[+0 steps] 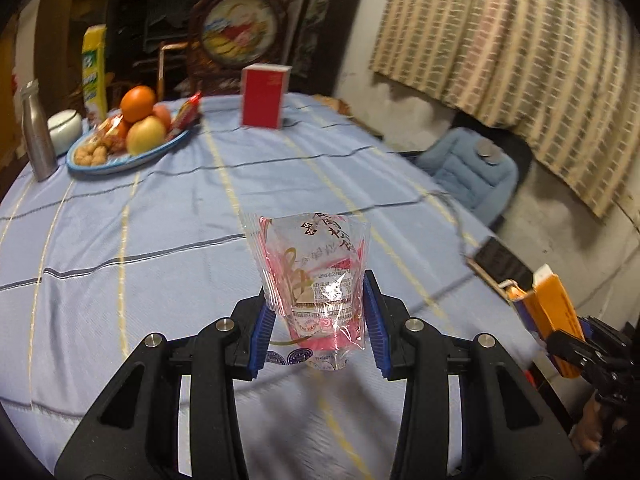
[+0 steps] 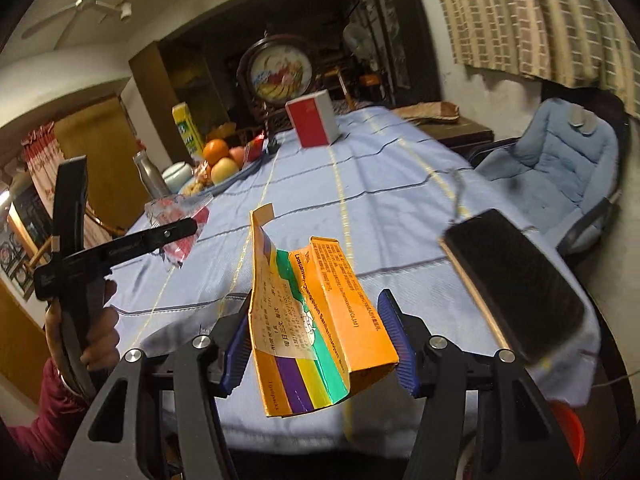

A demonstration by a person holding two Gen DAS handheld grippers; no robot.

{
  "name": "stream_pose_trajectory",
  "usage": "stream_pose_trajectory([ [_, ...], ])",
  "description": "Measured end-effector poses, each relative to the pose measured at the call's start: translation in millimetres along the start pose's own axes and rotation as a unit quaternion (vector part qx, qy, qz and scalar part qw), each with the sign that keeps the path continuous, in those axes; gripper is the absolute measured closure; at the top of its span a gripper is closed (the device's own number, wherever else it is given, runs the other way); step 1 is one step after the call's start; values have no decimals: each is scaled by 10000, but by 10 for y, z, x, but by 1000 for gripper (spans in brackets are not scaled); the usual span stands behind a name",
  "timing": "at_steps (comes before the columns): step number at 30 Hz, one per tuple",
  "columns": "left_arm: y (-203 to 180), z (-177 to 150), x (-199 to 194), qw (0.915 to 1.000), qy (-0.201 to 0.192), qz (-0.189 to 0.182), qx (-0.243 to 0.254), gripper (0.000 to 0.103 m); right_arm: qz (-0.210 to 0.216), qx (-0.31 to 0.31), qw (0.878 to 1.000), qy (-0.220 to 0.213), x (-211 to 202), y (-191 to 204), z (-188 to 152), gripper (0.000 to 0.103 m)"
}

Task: Collect trash
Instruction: 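Carry the snack bag and orange box over the wastebasket and open both tools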

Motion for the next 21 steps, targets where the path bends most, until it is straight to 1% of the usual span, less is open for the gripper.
stream_pose_trajectory([
  [5, -420, -129, -418, 9990, -259, -250, 282, 61, -73, 34, 9994, -339, -495, -32, -167, 44],
  [11, -983, -360, -906, 9949, -521, -609, 605, 61, -256, -16, 9957, -885, -1284, -71, -405, 44],
  [12, -1091, -410, -977, 9938, -543, -706, 661, 61, -280, -4, 9952, -938, -1354, -91, -422, 44],
  [13, -1205, -462, -1040, 9926, -551, -806, 722, 61, -323, 21, 9940, -1042, -1514, -134, -494, 44],
  [17, -1610, -641, -1181, 9876, -503, -1126, 973, 61, -549, 146, 9905, -1254, -1891, -296, -724, 44],
  [21, -2077, -821, -1221, 9801, -370, -1422, 1333, 61, -894, 443, 9855, -1372, -2197, -618, -982, 44],
])
Point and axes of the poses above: each gripper's, at about its wrist camera, not at the fingertips, and x roughly the way its jaws point, y to its left, z to its top, the point moved 3 cm from there along x, roughly the way its jaws point, and after that the axes turned 12 degrees about z, right-handed, at the moved point
